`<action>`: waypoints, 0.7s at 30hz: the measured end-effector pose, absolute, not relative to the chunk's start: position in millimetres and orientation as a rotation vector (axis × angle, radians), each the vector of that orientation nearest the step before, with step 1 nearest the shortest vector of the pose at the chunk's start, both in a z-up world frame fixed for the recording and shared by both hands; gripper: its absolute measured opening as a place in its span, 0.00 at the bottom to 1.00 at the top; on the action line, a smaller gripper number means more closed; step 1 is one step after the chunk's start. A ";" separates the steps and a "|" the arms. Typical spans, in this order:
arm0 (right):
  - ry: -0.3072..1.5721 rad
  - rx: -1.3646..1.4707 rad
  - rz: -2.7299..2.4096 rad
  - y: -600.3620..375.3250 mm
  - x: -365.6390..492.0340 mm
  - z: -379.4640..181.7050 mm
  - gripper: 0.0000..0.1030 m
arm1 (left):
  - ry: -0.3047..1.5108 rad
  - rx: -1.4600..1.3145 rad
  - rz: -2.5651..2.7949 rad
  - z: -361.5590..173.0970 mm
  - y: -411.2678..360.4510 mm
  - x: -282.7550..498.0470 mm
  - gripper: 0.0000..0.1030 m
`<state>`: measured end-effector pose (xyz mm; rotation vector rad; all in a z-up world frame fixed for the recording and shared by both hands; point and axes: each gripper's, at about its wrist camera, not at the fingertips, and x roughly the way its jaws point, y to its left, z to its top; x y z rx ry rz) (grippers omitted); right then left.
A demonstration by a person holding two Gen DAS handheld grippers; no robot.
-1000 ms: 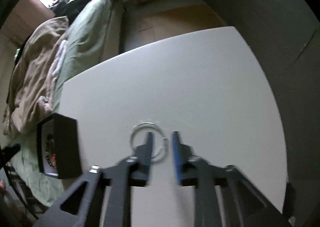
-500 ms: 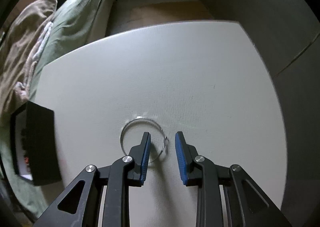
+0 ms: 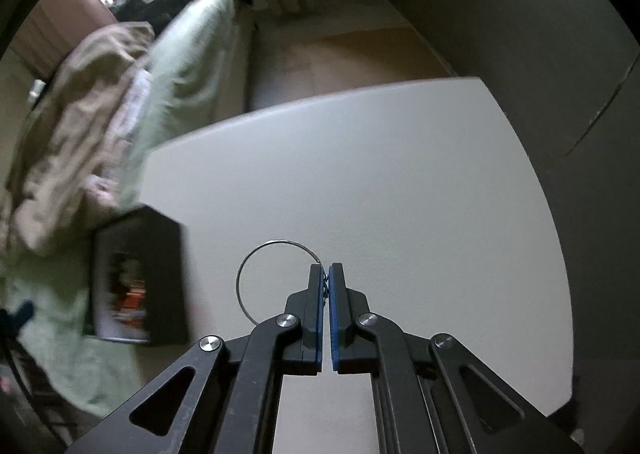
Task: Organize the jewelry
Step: 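Carry the silver hoop into the black box and open the right tool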
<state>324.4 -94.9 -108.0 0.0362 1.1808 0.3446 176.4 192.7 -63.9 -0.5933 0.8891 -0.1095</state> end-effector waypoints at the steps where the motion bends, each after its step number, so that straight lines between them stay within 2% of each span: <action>1: 1.172 0.050 0.370 -89.1 321.6 -100.4 0.04 | 0.877 -0.590 -0.109 -61.4 193.1 172.9 0.71; 11: 1.155 0.082 0.636 2.4 293.5 -66.0 0.05 | 0.801 -0.589 -0.056 -45.0 210.8 142.6 0.74; 12: 1.169 0.089 0.652 5.1 291.1 -66.5 0.14 | 0.794 -0.593 -0.043 -43.3 213.9 139.0 0.77; 13: 1.184 0.105 0.664 7.0 289.9 -67.9 0.34 | 0.788 -0.594 -0.034 -42.0 215.7 136.5 0.80; 14: 1.187 0.130 0.664 6.8 288.8 -68.3 0.45 | 0.782 -0.595 -0.028 -40.6 217.2 133.5 0.81; 15: 1.172 0.140 0.650 4.0 286.8 -66.1 0.61 | 0.774 -0.591 -0.019 -38.6 218.1 129.9 0.83; 16: 1.156 0.139 0.634 1.6 285.1 -63.1 0.65 | 0.770 -0.587 -0.012 -37.2 218.1 127.2 0.86; 21: 1.092 0.104 0.618 -14.3 265.5 -41.2 0.65 | 0.748 -0.559 0.033 -30.4 213.5 117.8 0.91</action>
